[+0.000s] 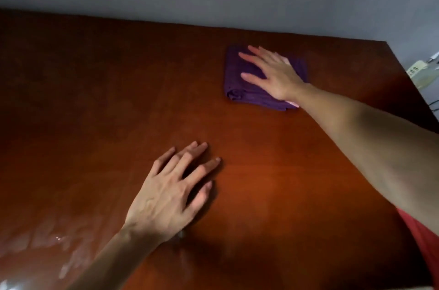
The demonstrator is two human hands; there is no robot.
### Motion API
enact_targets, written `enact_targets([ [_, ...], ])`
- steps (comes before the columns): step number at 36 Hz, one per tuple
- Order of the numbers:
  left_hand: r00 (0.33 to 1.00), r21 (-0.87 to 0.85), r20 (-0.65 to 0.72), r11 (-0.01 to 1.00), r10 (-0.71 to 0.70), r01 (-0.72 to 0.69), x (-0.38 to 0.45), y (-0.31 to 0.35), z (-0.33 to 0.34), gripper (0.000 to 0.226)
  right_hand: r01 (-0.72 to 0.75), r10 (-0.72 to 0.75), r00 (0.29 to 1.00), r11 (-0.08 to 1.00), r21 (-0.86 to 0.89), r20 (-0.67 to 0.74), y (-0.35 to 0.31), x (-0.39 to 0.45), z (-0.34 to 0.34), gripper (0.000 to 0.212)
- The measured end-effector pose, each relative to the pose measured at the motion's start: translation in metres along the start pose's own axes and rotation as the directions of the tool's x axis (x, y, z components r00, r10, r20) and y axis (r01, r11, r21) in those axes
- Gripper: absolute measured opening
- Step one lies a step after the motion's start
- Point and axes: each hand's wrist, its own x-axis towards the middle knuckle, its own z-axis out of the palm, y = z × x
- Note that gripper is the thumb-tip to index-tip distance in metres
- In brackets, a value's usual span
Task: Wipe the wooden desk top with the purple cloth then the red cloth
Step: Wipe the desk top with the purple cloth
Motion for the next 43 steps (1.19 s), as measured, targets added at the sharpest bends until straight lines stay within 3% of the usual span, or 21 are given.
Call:
enact_targets([
  [11, 0.998, 0.019, 0.059, 1.000, -0.021, 0.020, 0.002, -0.002, -0.002, 0.052, -0.313, 0.319, 0.942, 0.947, 0.065, -0.103, 0.019, 0.059, -0.007, 0.075],
  [19, 0.998, 0.008, 0.057, 1.000, -0.023, 0.023, 0.002, 0.001, -0.003, 0.052, -0.425, 0.431, 0.896, 0.902, 0.078, -0.104, 0.008, 0.009, 0.001, 0.073],
  [30, 0.999, 0.076, -0.011, 0.996, -0.049, 0.049, -0.001, 0.013, 0.000, 0.055, -0.383, 0.382, 0.904, 0.923, 0.033, -0.190, -0.026, -0.203, 0.025, 0.073],
  [36, 0.951, 0.069, -0.195, 0.963, -0.241, 0.259, 0.015, 0.064, 0.014, 0.046, -0.312, 0.303, 0.931, 0.950, -0.013, -0.205, -0.064, -0.325, 0.036, 0.073],
  [43, 0.947, -0.084, -0.259, 0.981, -0.190, 0.174, 0.037, 0.121, 0.039, 0.042, -0.136, 0.134, 0.984, 0.991, -0.013, -0.118, -0.052, -0.347, 0.025, 0.074],
])
